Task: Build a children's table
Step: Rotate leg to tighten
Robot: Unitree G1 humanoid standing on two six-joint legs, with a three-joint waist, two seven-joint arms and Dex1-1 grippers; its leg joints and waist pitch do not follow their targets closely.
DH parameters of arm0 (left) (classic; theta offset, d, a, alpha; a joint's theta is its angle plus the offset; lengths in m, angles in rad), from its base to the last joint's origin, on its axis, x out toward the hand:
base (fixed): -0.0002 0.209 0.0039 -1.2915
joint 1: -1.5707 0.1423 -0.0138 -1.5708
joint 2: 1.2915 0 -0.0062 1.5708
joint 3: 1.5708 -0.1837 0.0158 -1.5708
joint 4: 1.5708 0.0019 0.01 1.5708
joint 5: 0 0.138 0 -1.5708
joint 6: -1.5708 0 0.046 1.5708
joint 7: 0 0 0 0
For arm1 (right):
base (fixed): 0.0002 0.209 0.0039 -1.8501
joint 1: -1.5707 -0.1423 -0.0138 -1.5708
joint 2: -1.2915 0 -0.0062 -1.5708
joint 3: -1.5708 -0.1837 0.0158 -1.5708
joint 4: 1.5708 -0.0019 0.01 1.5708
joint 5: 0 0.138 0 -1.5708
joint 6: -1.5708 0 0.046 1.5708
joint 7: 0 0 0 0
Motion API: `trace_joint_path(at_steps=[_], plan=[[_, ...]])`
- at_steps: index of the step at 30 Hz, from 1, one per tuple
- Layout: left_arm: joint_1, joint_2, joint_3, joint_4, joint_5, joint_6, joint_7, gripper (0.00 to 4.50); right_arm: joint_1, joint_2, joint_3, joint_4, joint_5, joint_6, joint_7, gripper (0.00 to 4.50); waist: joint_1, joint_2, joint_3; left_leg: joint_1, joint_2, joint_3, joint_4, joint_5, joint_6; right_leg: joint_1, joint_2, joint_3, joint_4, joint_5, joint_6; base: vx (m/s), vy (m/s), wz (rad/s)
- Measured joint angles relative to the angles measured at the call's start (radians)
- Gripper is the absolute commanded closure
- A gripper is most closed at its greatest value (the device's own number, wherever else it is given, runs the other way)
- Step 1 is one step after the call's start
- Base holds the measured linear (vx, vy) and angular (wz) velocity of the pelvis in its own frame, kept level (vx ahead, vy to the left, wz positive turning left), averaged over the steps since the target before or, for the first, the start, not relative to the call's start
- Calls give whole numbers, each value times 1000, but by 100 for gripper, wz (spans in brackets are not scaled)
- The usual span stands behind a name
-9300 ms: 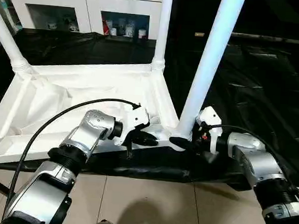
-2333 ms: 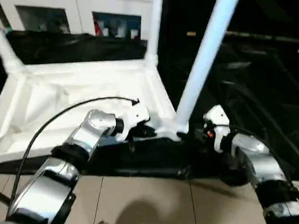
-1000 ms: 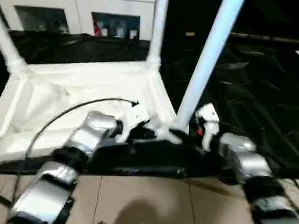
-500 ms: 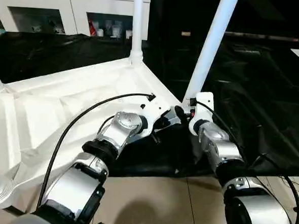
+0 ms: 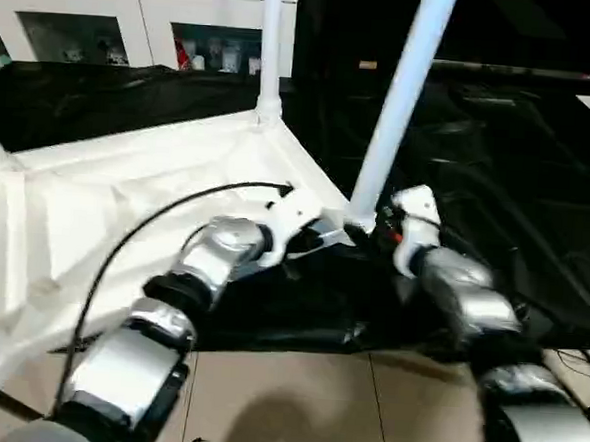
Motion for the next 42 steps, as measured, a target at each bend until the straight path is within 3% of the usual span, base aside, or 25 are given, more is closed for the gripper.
trace_joint_path(at_steps=[6, 12, 18, 36, 42], plan=[[51, 64, -12, -66, -21, -46, -196, 450, 49, -88, 30, -103, 34, 52, 222, 7, 6, 3, 0, 0, 1, 0, 0, 0, 0, 0, 0, -1, 1, 0, 0, 0, 0, 0], [89, 87, -53, -142, -42, -50, -358, 450, 49, -93, 67, -168, 39, 79, 304, 7, 34, 3, 0, 0, 1, 1, 1, 0, 0, 2, -1, -1, 1, 0, 0, 0, 0, 0], [100, 99, -53, -163, -42, -48, -372, 450, 52, -95, 88, -171, 29, 91, 333, 7, 28, 3, 0, 0, 1, 1, 1, 0, 0, 2, -1, 0, 1, 0, 0, 0, 0, 0], [122, 117, -54, -218, -42, -21, -400, 450, 52, -95, 93, -170, 24, 93, 350, 161, 23, 3, 0, 0, 1, 1, 1, 0, 0, 1, -1, 0, 1, -2, 2, 0, 0, 0], [122, 119, -52, -221, -42, -12, -403, 450, 53, -92, 93, -160, 23, 74, 345, 175, 22, 3, 0, 0, 1, 1, 1, 0, 0, 1, -1, 0, 1, -2, 2, 0, 0, 0]])
